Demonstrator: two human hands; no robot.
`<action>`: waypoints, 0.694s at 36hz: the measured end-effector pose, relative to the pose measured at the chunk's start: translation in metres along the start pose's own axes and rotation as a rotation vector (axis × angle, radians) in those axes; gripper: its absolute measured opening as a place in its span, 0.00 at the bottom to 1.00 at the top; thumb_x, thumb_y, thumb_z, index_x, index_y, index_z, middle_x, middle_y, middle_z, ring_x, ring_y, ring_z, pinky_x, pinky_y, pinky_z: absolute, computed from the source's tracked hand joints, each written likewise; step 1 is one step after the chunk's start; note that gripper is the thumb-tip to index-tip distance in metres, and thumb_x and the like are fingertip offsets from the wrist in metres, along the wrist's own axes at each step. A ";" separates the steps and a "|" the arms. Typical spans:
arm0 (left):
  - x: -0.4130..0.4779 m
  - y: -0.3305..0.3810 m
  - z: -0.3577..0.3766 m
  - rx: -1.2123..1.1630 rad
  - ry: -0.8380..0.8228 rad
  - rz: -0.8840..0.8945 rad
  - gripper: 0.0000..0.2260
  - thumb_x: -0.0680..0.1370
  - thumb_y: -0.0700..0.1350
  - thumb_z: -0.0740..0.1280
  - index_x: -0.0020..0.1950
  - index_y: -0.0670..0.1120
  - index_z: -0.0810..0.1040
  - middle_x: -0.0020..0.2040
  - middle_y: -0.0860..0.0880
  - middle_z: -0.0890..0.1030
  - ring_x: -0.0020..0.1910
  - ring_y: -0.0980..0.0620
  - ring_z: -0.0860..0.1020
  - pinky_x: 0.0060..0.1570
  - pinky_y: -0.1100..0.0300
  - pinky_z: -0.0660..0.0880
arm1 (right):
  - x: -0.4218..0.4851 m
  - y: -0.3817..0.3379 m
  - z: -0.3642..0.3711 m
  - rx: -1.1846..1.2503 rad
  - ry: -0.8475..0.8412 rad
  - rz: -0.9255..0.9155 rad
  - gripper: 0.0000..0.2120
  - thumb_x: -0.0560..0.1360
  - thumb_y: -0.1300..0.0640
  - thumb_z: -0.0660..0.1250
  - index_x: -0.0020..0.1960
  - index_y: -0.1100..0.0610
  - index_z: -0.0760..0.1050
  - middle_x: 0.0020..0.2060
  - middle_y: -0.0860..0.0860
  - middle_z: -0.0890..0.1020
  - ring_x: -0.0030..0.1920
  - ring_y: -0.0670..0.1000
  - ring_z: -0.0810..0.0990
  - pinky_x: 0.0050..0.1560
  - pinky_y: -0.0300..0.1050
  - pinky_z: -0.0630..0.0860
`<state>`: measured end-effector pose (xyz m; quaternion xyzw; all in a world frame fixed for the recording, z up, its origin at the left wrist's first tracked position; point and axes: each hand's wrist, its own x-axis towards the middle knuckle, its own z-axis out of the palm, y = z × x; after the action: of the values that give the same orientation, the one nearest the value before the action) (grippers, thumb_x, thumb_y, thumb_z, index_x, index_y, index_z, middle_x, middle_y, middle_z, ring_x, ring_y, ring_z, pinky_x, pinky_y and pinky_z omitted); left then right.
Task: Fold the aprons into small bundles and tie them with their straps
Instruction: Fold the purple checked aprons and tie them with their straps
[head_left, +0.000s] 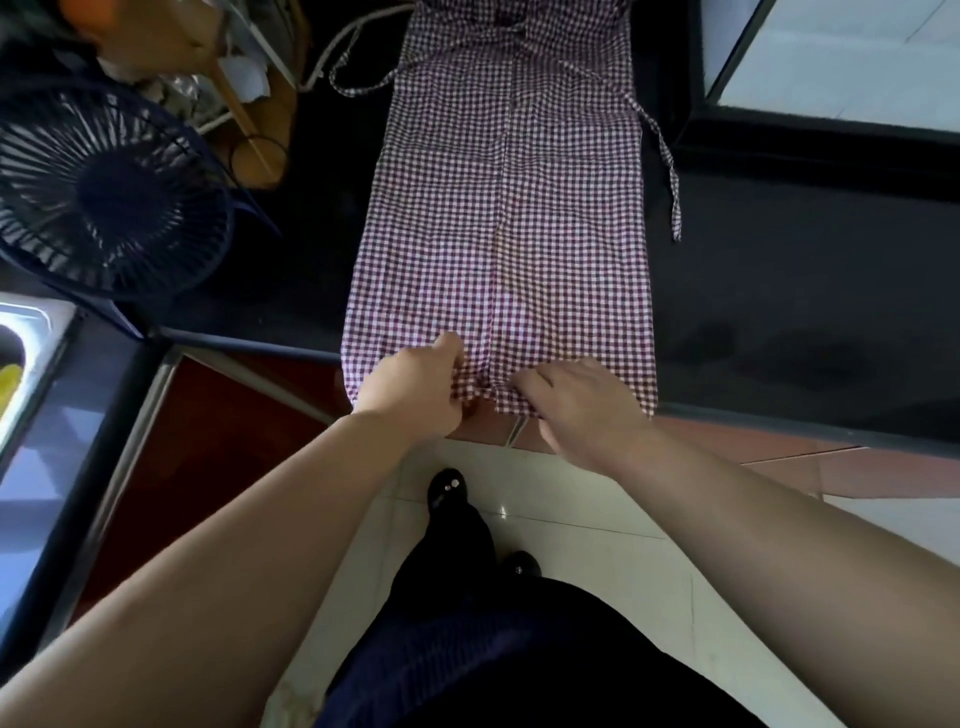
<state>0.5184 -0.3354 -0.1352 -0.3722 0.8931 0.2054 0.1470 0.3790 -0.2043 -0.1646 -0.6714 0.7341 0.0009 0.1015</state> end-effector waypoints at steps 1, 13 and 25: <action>0.001 -0.002 -0.003 -0.006 -0.016 -0.002 0.16 0.74 0.42 0.66 0.59 0.49 0.67 0.43 0.48 0.77 0.41 0.47 0.76 0.35 0.54 0.73 | 0.002 -0.003 -0.003 0.029 -0.038 0.030 0.17 0.64 0.65 0.72 0.52 0.60 0.77 0.38 0.55 0.81 0.39 0.58 0.80 0.40 0.47 0.72; 0.051 -0.031 -0.052 -0.060 -0.263 0.034 0.14 0.74 0.40 0.65 0.59 0.49 0.71 0.51 0.48 0.75 0.49 0.49 0.73 0.43 0.58 0.70 | 0.049 0.032 -0.050 0.478 -0.326 0.489 0.09 0.75 0.59 0.60 0.55 0.57 0.72 0.50 0.54 0.76 0.48 0.52 0.72 0.45 0.42 0.66; 0.101 -0.034 -0.061 0.167 -0.465 0.113 0.17 0.83 0.51 0.58 0.70 0.46 0.70 0.69 0.46 0.71 0.62 0.47 0.72 0.57 0.59 0.67 | 0.071 0.045 -0.050 0.396 -0.519 0.500 0.27 0.78 0.43 0.61 0.71 0.59 0.65 0.67 0.54 0.72 0.63 0.54 0.72 0.57 0.43 0.67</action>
<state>0.4680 -0.4469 -0.1329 -0.2510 0.8686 0.2187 0.3671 0.3214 -0.2768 -0.1322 -0.4172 0.8107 0.0538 0.4072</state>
